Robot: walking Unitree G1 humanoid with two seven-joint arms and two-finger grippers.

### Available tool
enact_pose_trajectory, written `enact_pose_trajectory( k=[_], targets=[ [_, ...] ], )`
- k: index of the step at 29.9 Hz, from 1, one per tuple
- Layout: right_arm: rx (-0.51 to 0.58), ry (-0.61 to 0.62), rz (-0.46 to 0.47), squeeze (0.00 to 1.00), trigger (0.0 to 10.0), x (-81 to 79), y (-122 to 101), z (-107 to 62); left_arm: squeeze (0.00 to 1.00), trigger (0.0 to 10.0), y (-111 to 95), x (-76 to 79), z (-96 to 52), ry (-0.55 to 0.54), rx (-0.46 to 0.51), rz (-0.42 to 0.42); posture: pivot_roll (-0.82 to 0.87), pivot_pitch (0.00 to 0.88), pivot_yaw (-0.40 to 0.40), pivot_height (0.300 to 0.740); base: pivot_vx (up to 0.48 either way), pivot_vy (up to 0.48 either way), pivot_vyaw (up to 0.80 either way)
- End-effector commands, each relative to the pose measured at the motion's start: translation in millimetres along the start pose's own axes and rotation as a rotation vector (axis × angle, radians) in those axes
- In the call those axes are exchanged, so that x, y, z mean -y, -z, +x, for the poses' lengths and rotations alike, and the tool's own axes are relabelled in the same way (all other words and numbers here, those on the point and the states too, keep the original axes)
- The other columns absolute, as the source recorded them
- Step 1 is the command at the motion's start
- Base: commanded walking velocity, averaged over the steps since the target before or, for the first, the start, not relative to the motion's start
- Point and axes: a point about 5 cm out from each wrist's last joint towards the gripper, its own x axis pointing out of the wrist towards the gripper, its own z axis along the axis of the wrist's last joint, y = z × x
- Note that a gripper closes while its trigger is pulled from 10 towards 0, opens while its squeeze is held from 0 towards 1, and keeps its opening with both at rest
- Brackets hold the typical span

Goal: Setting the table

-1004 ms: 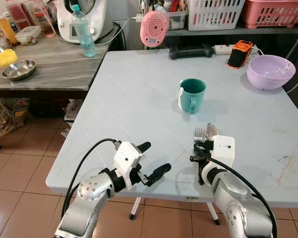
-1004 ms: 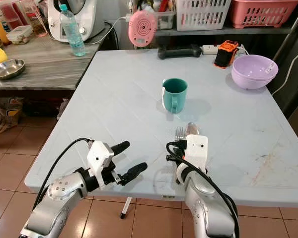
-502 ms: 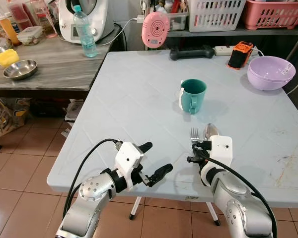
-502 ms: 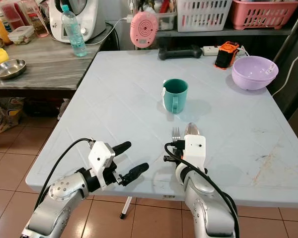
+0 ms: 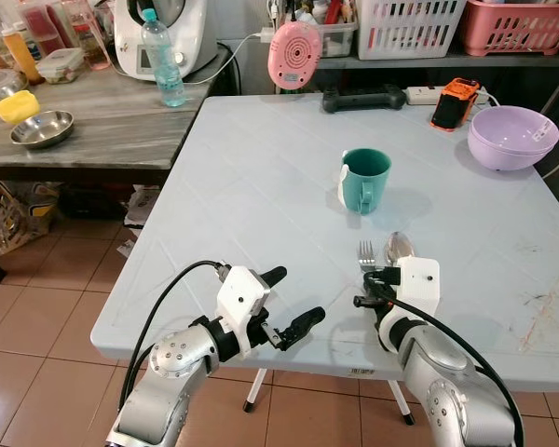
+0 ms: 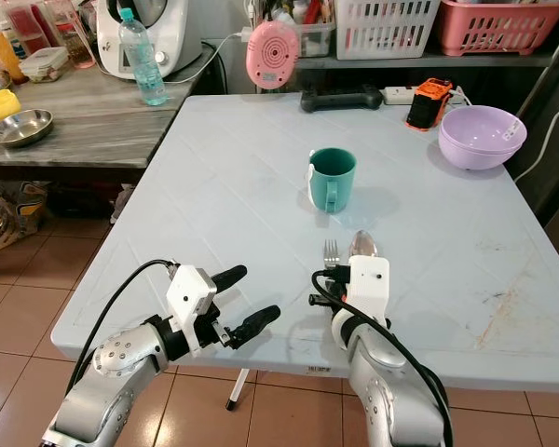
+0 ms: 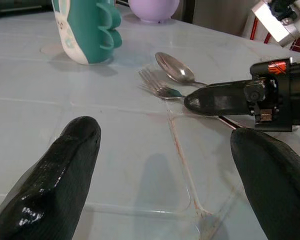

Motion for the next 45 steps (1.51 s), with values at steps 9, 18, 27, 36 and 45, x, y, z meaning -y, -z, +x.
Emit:
enact_pose_trajectory(
  k=[9, 18, 27, 36, 45],
  targets=[
    [0.209, -0.06, -0.056, 0.0, 0.0, -9.3, -30, -6.5, 0.0, 10.0, -6, -8.7, 3.2, -0.082, 0.04, 0.025, -0.21, 0.055, 0.069, 0.74, 0.0, 0.0, 0.0],
    [0.308, -0.101, -0.106, 0.0, 0.0, -16.8, -42, -11.5, 0.0, 10.0, -9, -28.5, -0.6, -0.271, 0.049, 0.073, -0.2, 0.05, 0.065, 0.74, 0.0, 0.0, 0.0],
    [0.385, -0.11, -0.151, 0.0, 10.0, -13.7, -46, -18.0, 0.0, 10.0, -11, -50.4, -4.8, -0.477, 0.06, 0.107, -0.19, 0.035, 0.066, 0.74, 0.0, 0.0, 0.0],
    [0.433, -0.052, -0.157, 0.0, 10.0, -4.6, -51, -12.4, 0.0, 10.0, -7, -73.3, -2.5, -0.665, 0.055, 0.054, -0.19, 0.0, 0.074, 0.74, 0.0, 0.0, 0.0],
    [0.437, -0.033, -0.157, 0.0, 10.0, 2.3, -50, -11.4, 0.0, 10.0, -10, -83.2, -1.8, -0.724, 0.07, 0.043, -0.19, 0.0, 0.069, 0.74, 0.0, 0.0, -0.5]
  ],
)
